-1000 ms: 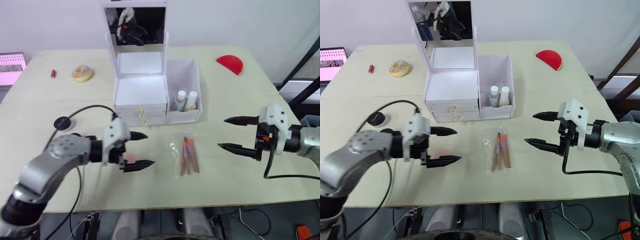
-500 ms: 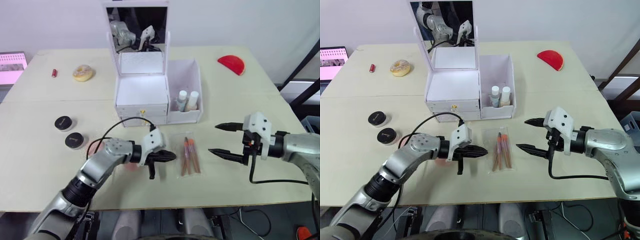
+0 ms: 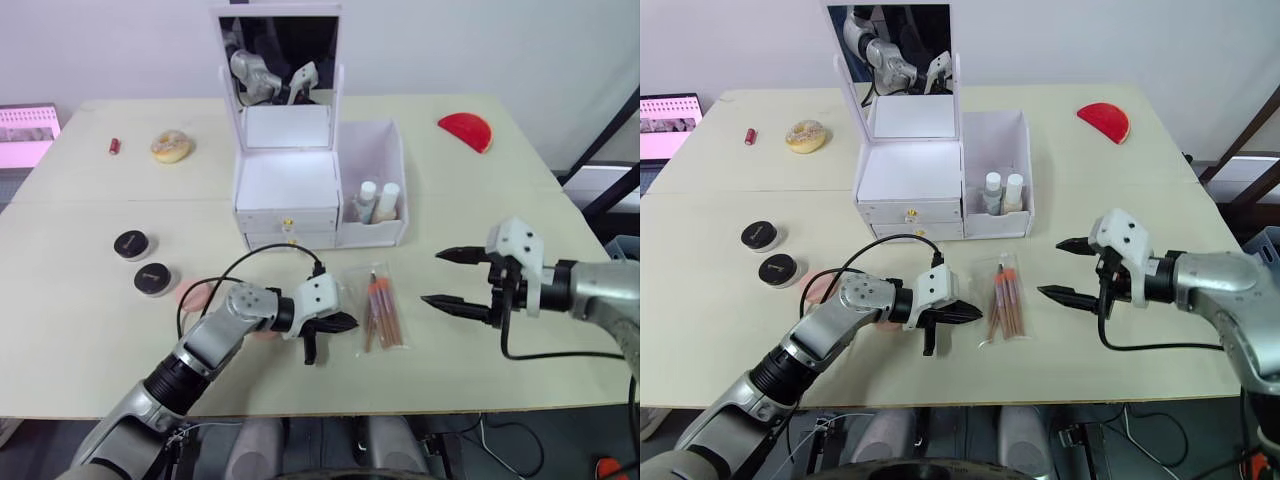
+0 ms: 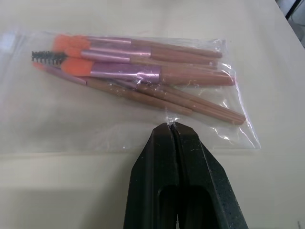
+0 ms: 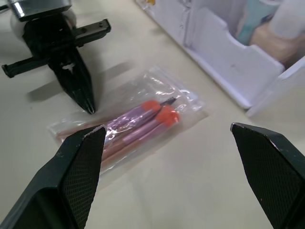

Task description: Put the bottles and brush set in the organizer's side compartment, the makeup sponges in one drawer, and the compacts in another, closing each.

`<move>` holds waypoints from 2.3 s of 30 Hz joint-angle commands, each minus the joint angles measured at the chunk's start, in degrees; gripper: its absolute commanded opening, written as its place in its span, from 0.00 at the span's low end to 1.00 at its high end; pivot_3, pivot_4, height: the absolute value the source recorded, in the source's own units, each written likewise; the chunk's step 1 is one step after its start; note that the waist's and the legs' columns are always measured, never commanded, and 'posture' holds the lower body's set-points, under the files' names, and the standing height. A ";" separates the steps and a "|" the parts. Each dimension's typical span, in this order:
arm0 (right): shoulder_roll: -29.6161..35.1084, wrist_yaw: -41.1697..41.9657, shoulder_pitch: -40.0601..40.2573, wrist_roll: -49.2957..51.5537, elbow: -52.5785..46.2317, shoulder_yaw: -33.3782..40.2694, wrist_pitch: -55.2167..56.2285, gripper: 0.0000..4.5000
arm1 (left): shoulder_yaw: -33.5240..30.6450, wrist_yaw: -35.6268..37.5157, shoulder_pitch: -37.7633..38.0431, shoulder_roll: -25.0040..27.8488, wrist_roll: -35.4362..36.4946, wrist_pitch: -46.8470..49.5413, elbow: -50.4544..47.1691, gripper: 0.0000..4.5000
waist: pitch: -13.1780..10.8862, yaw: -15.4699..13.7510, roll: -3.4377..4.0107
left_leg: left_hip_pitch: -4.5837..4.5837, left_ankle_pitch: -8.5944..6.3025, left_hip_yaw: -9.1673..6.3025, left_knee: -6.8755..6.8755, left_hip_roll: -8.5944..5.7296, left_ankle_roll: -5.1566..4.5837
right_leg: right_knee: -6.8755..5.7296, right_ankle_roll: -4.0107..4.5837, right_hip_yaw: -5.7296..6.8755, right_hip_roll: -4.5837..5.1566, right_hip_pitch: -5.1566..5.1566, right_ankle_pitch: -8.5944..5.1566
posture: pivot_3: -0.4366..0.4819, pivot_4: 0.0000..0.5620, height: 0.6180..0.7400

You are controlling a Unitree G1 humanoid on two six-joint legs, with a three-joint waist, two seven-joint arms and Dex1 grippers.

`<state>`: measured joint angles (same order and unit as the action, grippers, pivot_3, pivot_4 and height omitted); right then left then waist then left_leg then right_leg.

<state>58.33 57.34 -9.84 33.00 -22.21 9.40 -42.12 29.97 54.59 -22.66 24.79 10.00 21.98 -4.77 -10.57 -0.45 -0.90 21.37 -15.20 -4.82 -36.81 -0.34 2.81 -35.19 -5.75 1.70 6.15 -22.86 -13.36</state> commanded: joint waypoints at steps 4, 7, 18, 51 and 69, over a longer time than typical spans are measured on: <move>0.86 2.58 -15.51 4.28 11.03 -10.71 -21.73 1.00 | 1.25 0.72 0.49 0.31 -2.66 0.83 2.56 0.01 | 0.02 -0.13 0.03 | 0.05 -0.01 -0.01 -0.18 0.04 -0.01 | 0.00 0.07 -0.01 -0.05 0.01 0.05 | 0.48 0.27 1.00; 0.20 3.78 -20.39 4.42 15.68 -14.51 -26.91 1.00 | 1.34 1.05 0.35 0.32 -3.02 0.49 2.89 0.01 | 0.02 -0.17 0.04 | 0.04 -0.01 -0.04 -0.17 0.07 -0.02 | 0.00 0.11 -0.01 -0.11 0.02 0.08 | 0.48 0.27 1.00; -2.95 6.32 -23.19 6.78 19.39 -22.25 -37.79 1.00 | 1.05 1.55 0.67 0.37 -3.06 0.05 2.71 0.01 | 0.03 -0.19 0.05 | 0.10 -0.06 -0.05 -0.17 0.08 -0.11 | 0.01 0.12 -0.01 -0.16 -0.02 0.11 | 0.48 0.27 1.00; -14.65 -0.70 -28.25 7.42 32.87 -18.13 -41.52 0.01 | 0.09 1.69 1.28 -0.13 -3.59 -0.26 2.46 0.00 | 0.09 -0.12 0.02 | 0.09 -0.06 -0.08 -0.19 0.13 -0.10 | 0.02 -0.01 -0.02 -0.23 -0.02 0.10 | 0.48 0.27 1.00; -11.88 1.97 -27.33 8.87 30.67 -16.55 -39.68 0.00 | -10.99 4.55 3.01 3.65 8.62 9.77 -7.90 0.72 | 0.01 1.17 0.04 | 0.20 -0.06 -0.08 -0.15 0.14 -0.11 | 0.00 -0.06 -0.02 -0.24 -0.18 0.07 | 0.48 0.27 1.00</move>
<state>45.23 58.35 -36.89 40.83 10.63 -9.78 -82.48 21.35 58.61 -20.04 27.54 16.02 30.79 -8.60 -10.55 0.72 -0.86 21.58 -15.26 -4.89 -36.97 -0.20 2.70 -35.19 -5.81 1.67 5.91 -23.06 -13.29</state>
